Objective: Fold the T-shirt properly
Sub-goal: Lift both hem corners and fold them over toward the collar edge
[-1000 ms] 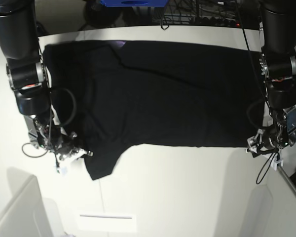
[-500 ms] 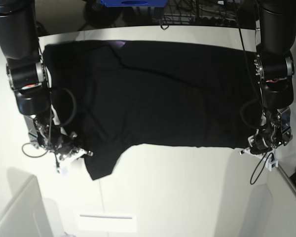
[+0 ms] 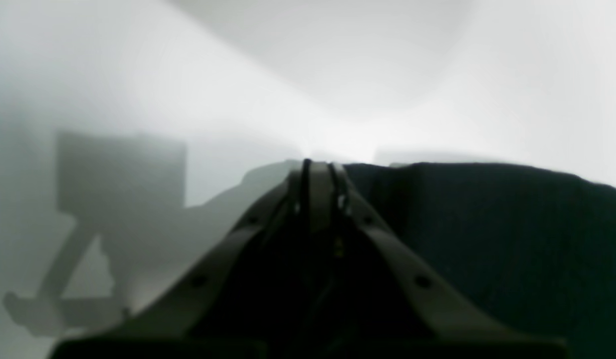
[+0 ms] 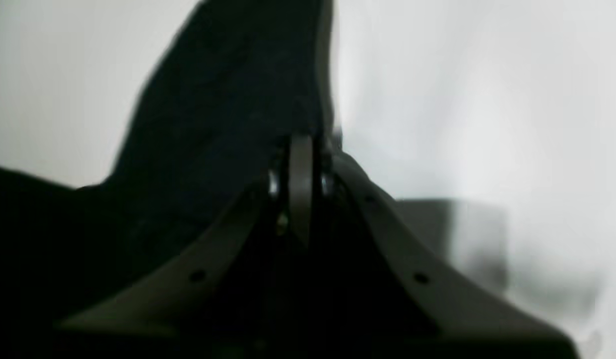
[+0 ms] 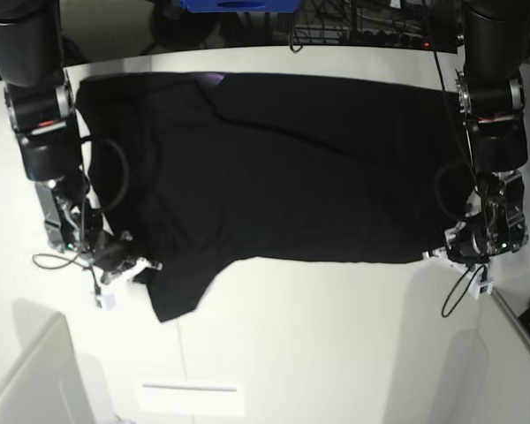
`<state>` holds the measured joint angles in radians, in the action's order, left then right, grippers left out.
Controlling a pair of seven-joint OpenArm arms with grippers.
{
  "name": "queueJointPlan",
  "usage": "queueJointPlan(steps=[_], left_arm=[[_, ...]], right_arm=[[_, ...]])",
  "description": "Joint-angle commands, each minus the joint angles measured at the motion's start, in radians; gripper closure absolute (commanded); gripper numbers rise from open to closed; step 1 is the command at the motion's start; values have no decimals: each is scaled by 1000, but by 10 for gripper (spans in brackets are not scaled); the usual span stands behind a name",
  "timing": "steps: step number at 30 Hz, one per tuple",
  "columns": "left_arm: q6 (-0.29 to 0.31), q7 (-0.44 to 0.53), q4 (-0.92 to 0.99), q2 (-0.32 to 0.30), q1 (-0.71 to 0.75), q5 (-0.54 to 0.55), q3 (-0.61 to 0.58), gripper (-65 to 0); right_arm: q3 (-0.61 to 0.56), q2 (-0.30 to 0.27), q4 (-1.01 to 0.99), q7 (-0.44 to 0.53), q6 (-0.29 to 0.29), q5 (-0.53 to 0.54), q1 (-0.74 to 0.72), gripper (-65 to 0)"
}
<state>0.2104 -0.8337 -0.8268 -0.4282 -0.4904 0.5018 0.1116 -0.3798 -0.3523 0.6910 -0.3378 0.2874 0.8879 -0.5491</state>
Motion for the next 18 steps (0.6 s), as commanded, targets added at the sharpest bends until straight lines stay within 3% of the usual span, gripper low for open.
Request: queueJointPlan(steps=[1, 4, 9, 11, 15, 18], left_arm=[[4, -2, -47, -16, -15, 10, 30, 0], [11, -75, -145, -16, 23, 10, 124, 0], [37, -146, -286, -13, 71, 4, 138, 0], [37, -160, -322, -13, 94, 8, 144, 0], [39, -164, -338, -16, 121, 8, 145, 0], [40, -164, -340, -30, 135, 10, 145, 0]], right_arm=[[6, -18, 42, 26, -1, 14, -25, 0], [8, -55, 134, 26, -63, 14, 21, 0], [15, -103, 315, 7, -109, 15, 87, 0], [86, -112, 390, -43, -147, 15, 134, 0], [256, -112, 556, -131, -147, 6, 228, 0], [315, -115, 622, -212, -147, 6, 257, 0]])
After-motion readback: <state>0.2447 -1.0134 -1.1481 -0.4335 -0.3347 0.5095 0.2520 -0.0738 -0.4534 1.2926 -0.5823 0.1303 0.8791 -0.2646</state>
